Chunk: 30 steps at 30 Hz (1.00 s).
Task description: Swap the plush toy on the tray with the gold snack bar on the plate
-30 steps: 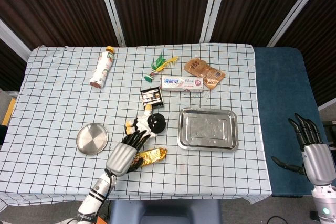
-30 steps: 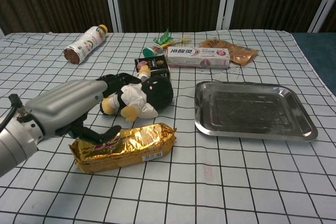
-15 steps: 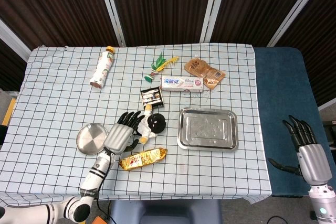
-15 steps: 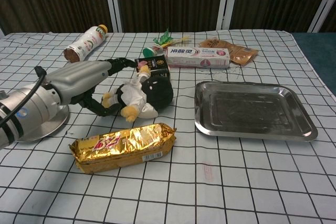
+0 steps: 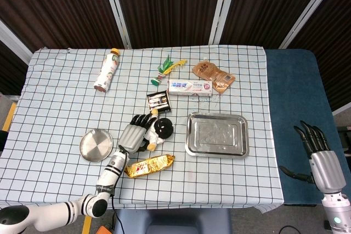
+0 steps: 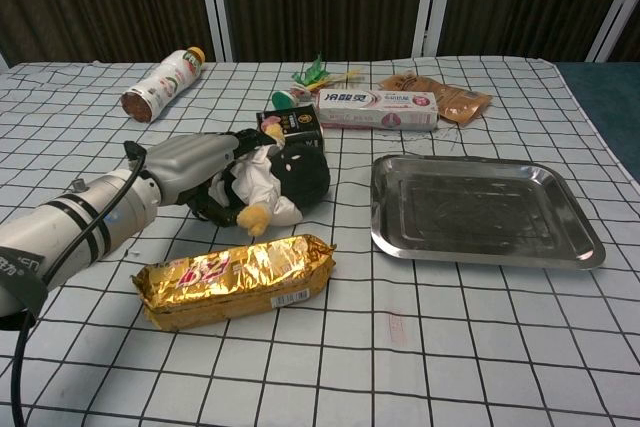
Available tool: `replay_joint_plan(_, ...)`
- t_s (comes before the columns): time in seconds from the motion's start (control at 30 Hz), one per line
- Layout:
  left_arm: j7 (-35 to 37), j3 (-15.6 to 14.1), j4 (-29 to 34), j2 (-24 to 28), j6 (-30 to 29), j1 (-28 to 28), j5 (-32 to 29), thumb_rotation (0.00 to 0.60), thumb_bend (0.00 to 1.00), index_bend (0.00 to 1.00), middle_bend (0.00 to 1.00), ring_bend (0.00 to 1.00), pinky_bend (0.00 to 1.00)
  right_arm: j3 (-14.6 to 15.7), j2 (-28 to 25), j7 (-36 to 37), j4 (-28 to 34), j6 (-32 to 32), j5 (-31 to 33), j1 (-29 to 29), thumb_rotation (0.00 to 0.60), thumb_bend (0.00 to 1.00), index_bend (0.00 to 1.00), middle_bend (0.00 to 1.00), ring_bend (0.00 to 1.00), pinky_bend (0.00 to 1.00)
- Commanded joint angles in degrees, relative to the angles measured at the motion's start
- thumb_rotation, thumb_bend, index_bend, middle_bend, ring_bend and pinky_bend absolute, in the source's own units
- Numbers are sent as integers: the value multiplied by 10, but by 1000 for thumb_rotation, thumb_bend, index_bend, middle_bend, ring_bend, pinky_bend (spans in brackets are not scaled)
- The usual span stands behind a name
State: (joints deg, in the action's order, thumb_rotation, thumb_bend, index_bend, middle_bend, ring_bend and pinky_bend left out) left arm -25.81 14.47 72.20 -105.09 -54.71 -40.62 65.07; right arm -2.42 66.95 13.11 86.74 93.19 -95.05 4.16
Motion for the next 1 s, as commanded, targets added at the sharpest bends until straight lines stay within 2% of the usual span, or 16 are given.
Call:
replay_joint_plan(0.03,37,1,-51,-25,0,-9,4,600,412,0,0,0,67,0,0,0,0,0,0,0,600,93,43,0,0,0)
replay_joint_plan(0.2,76,-8,-105,-50,-25,-8,32,600,415,0,3,1,68,-1,1,0,-1,-2,2,1,600,93,42,0,0,0)
replay_joint_plan(0.3,101,-17,-135,-64,-40,-8,54,600,414,42,99,79,120,0,1,-1,-1,-4,2,2,600,93,42,0,0,0)
replay_joint_plan(0.43,128,-27,-171,-80,-56,-7,76,600,414,167,291,253,266,0,1,-3,-1,-4,2,1,600,93,42,0,0,0)
replay_joint_plan(0.53,147,-30,-194,-91,-70,-7,91,600,433,253,384,344,366,0,2,-3,-1,-4,3,1,600,93,42,0,0,0)
replay_joint_plan(0.7,186,-35,-230,-104,-107,-4,120,600,469,450,526,487,533,-1,1,-3,0,-6,5,1,600,93,42,0,0,0)
replay_joint_plan(0.77,191,-34,-231,-100,-115,-1,124,600,479,510,563,529,571,0,1,-3,0,-6,5,2,600,93,42,0,0,0)
replay_joint_plan(0.87,184,-33,-210,-78,-131,6,130,600,479,534,583,548,588,0,1,-3,1,-7,6,2,600,93,42,0,0,0)
replay_joint_plan(1.0,166,-41,-143,-20,-158,29,140,600,477,551,597,560,601,0,0,-4,2,-8,7,1,600,93,42,0,0,0)
